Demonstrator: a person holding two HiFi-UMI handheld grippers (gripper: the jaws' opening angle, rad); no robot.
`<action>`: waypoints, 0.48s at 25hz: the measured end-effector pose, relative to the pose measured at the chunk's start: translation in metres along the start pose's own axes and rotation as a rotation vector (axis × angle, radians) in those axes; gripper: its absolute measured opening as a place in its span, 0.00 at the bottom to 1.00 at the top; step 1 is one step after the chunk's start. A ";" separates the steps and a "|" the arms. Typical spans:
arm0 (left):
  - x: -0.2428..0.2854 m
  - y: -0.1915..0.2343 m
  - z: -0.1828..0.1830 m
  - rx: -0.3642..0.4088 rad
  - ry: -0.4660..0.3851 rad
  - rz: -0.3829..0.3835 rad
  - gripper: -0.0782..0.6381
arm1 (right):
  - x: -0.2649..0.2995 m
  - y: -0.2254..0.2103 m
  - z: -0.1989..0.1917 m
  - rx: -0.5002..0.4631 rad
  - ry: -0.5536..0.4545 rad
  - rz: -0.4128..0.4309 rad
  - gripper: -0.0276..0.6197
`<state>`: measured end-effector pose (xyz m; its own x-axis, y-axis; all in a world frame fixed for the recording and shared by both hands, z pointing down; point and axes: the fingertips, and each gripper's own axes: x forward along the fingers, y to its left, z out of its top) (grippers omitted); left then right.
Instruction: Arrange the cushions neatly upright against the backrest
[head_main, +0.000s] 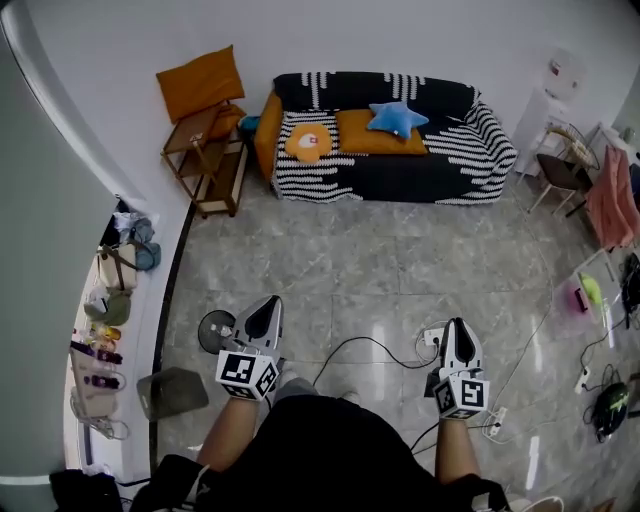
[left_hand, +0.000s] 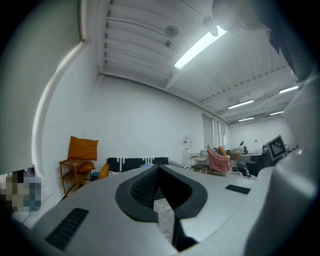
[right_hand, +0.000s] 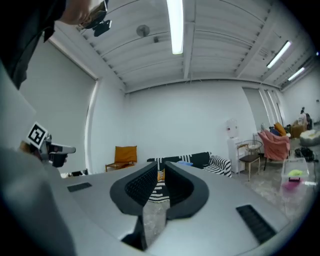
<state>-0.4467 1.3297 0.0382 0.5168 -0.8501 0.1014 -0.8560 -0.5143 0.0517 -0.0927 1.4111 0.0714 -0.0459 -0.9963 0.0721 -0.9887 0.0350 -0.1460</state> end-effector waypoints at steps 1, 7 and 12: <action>0.003 0.000 -0.001 0.001 0.005 0.001 0.13 | 0.009 -0.004 0.001 0.043 -0.014 -0.013 0.10; 0.040 0.023 -0.018 -0.039 0.081 -0.007 0.14 | 0.074 0.018 0.002 0.131 -0.030 0.011 0.37; 0.100 0.068 -0.013 -0.078 0.053 -0.005 0.48 | 0.127 0.027 0.005 0.107 -0.028 0.018 0.51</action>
<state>-0.4534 1.2109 0.0650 0.5213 -0.8394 0.1534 -0.8528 -0.5061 0.1290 -0.1246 1.2854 0.0719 -0.0583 -0.9974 0.0412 -0.9667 0.0462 -0.2515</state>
